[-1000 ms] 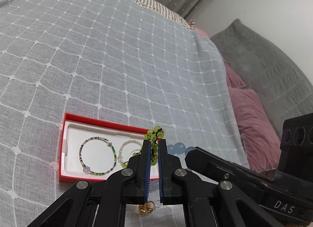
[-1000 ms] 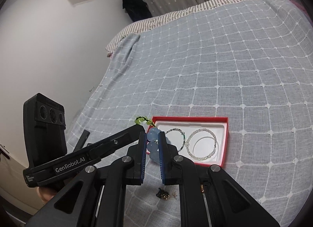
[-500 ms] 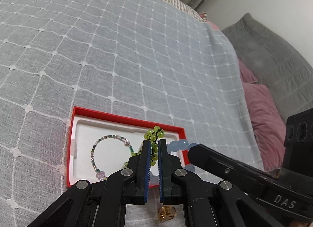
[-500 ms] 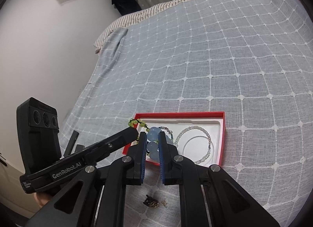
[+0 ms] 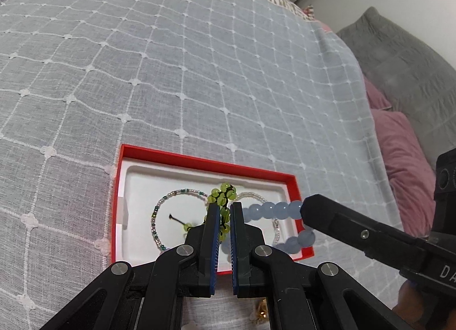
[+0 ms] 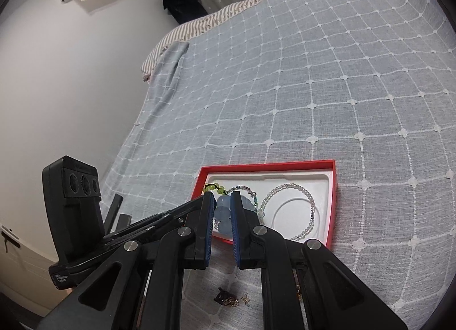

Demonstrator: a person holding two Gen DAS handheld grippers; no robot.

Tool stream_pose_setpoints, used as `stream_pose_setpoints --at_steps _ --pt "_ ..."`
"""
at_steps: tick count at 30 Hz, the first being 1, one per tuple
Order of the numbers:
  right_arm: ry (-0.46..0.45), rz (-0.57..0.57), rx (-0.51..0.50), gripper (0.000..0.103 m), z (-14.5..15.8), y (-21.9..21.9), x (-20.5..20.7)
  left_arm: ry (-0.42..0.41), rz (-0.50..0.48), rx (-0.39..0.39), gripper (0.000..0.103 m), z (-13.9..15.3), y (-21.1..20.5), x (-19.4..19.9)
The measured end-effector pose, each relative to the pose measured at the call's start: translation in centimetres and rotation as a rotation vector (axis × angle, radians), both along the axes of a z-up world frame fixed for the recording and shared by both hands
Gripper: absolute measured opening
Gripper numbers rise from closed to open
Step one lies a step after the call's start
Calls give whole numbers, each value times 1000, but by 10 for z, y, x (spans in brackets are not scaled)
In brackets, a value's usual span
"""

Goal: Organize jewelry
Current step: 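Lower both bracelets into the red box and open both tools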

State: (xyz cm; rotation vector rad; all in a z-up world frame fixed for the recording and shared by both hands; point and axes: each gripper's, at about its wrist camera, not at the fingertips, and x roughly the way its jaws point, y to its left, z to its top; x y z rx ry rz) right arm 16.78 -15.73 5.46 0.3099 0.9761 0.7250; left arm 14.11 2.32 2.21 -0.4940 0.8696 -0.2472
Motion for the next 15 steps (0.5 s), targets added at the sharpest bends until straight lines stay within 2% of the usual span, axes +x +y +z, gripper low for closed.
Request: stream_pose_setpoints --at_steps 15 --pt "6 -58 -59 12 -15 -13 12 32 34 62 2 -12 8 5"
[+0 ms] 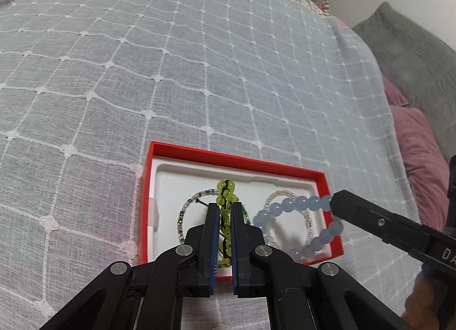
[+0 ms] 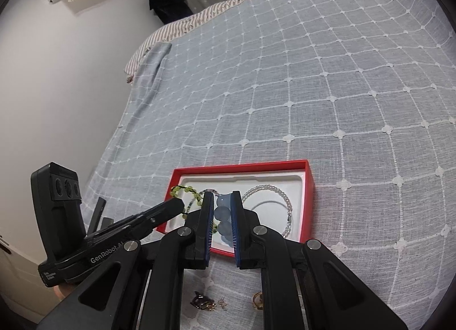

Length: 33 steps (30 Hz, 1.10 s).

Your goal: Organize jewelry

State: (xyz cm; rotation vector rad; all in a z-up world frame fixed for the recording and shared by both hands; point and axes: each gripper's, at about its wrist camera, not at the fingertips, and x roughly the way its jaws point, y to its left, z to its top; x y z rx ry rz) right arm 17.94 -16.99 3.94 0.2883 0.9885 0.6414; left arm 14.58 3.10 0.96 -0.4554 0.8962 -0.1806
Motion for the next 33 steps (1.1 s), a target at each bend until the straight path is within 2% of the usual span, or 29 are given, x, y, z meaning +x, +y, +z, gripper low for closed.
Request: stream_pose_setpoints --at_steps 3,5,17,20,22,24,28,33 --pt "3 -14 -7 12 -2 -4 1 3 4 15 10 -1 1 0" --pt "6 -21 -7 12 -3 -6 2 2 8 23 19 -1 2 -1" --pt "-10 -106 -31 13 -1 -23 2 -30 6 41 29 9 9 -12" --pt "-9 -106 -34 13 -1 -23 0 -67 12 65 38 16 10 -18" --pt "-13 -102 -35 14 0 -22 -3 -90 18 107 38 21 8 -24" --pt "-19 -98 -36 18 1 -23 -8 -104 18 153 38 25 3 -30" --pt "-31 -88 -73 31 0 -23 -23 -76 17 170 38 21 0 -38" --pt "-43 -73 -146 35 2 -26 -43 -37 -25 180 38 17 -13 -48"
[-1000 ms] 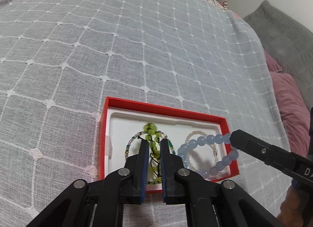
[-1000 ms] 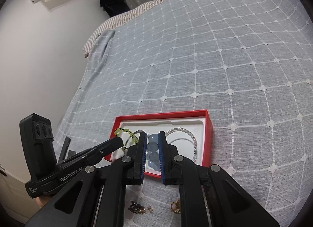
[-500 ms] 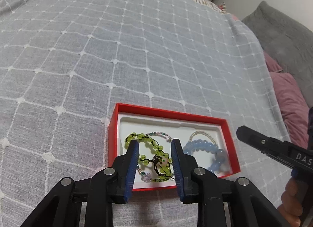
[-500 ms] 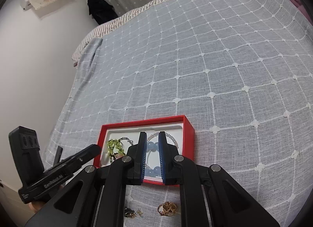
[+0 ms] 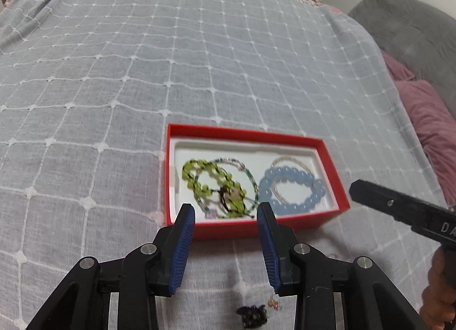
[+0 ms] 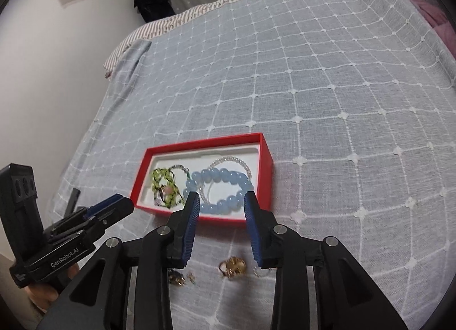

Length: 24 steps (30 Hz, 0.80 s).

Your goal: Organize jewelry

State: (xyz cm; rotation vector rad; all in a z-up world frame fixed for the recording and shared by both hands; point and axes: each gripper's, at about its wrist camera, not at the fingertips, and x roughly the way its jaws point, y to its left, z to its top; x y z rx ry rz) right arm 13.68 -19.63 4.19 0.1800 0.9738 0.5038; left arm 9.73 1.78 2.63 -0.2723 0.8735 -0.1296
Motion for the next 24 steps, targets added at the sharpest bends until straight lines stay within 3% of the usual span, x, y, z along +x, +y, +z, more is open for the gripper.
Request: stream_pose_setpoints --at_steps 10,17,24 --pt "85 -10 -2 35 -4 -16 -23 111 -34 38 38 -23 -14 -30" --pt "143 31 -83 35 -22 1 -33 205 -20 -72 35 -45 -5 -40" --pt "138 47 -131 35 -26 12 -37 234 -24 -140 33 -51 -6 -41"
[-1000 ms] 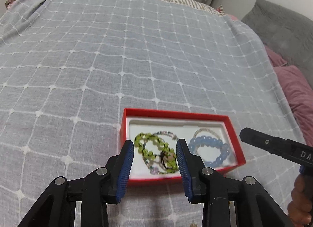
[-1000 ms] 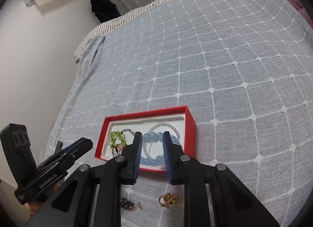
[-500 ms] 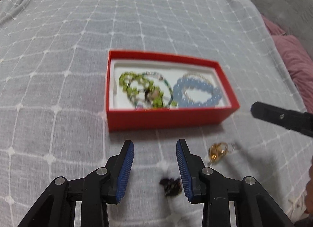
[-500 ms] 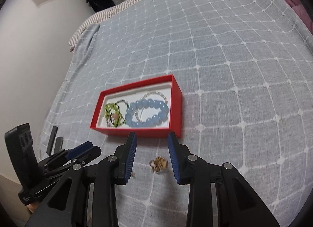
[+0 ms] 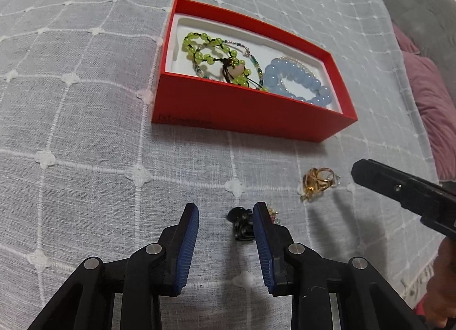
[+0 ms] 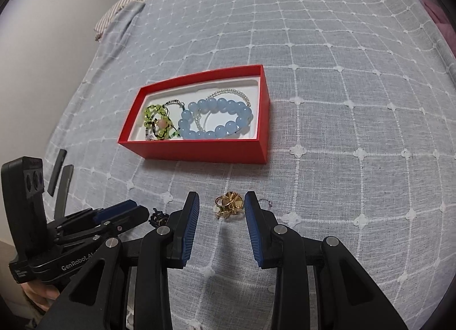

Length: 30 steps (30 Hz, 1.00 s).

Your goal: Organize jewelry

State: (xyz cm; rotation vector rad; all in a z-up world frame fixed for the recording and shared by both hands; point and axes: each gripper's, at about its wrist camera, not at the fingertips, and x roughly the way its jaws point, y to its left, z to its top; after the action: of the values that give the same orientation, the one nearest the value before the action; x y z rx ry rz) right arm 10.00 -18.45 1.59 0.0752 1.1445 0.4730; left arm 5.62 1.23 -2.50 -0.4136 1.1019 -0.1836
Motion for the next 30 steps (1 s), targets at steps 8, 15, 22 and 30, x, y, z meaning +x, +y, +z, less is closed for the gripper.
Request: stream_pose_setpoints --at_steps 8,15,22,30 --pt "12 10 -19 35 -5 5 -1 28 -16 -30 30 -8 -6 4" --pt "11 7 -19 35 -5 5 0 20 -34 -51 14 -8 -11 6" --pt "10 6 -22 35 -5 5 -1 13 -47 -29 10 -7 -16 6" --pt "9 13 -23 35 -5 7 -1 1 -25 -31 6 -4 -11 6"
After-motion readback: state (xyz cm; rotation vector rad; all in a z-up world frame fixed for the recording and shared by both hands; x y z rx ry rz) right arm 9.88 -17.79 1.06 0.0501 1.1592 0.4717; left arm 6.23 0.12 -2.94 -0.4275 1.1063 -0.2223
